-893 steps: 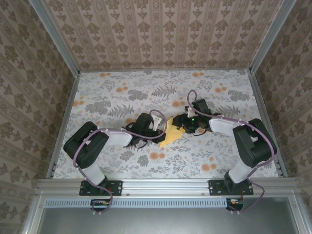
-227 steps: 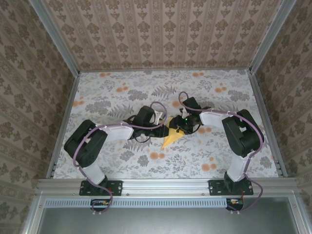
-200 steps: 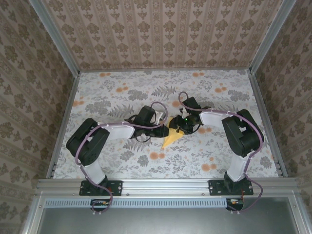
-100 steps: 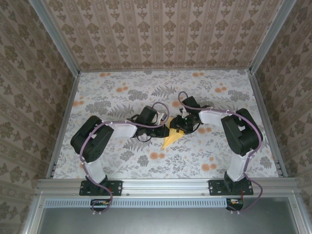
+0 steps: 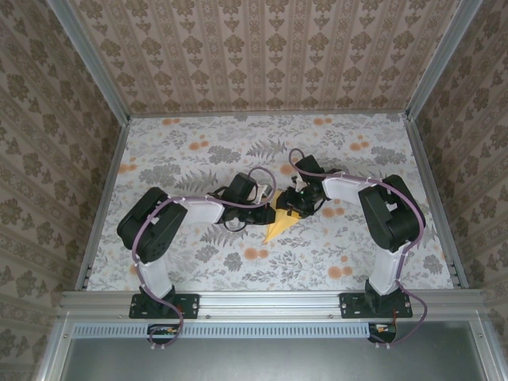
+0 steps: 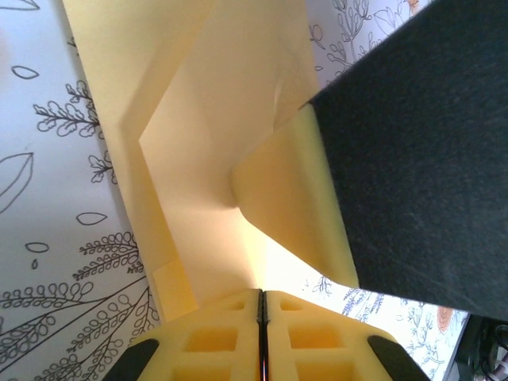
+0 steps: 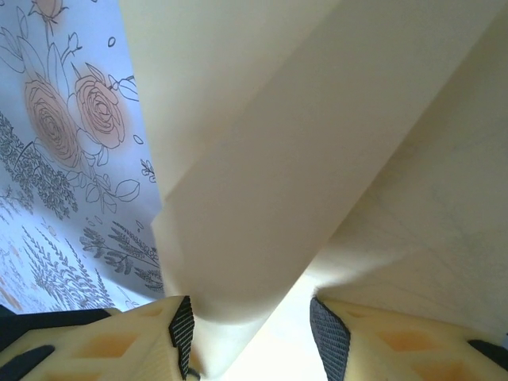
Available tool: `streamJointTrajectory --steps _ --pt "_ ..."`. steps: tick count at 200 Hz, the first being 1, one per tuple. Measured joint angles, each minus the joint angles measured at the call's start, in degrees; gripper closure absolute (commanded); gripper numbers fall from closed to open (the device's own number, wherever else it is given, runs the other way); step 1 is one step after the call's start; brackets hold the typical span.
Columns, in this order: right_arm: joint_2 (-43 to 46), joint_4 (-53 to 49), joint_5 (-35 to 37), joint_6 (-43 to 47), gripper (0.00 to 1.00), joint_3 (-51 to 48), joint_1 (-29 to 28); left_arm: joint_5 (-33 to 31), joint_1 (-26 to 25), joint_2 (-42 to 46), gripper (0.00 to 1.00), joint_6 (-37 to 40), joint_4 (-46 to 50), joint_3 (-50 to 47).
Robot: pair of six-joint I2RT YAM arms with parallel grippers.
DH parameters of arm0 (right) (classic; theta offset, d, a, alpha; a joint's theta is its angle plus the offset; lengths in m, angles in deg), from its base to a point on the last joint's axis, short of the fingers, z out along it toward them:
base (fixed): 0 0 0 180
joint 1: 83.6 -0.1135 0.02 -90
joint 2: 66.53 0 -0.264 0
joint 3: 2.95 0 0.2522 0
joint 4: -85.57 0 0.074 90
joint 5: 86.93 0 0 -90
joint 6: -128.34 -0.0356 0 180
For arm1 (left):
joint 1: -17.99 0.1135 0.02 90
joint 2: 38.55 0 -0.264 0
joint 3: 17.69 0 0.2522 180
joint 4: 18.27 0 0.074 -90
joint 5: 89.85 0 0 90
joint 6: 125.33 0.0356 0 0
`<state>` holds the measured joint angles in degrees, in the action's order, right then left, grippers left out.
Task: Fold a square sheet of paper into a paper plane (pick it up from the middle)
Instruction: Fourth fold the wing at the center of the table.
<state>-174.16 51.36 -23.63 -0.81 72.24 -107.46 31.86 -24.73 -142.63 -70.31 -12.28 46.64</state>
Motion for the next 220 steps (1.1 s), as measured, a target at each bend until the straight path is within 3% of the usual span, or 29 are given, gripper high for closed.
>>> streamJointTrajectory --steps 189,220 --pt "-1.6 -4.3 3.7 0.0 0.49 3.0 -1.6 -1.0 0.1 -1.1 0.92 0.0 2.0 0.5" --pt "-2.0 -5.4 5.2 -0.5 0.55 3.5 -1.8 -1.0 0.1 -1.1 0.91 0.0 2.0 0.5"
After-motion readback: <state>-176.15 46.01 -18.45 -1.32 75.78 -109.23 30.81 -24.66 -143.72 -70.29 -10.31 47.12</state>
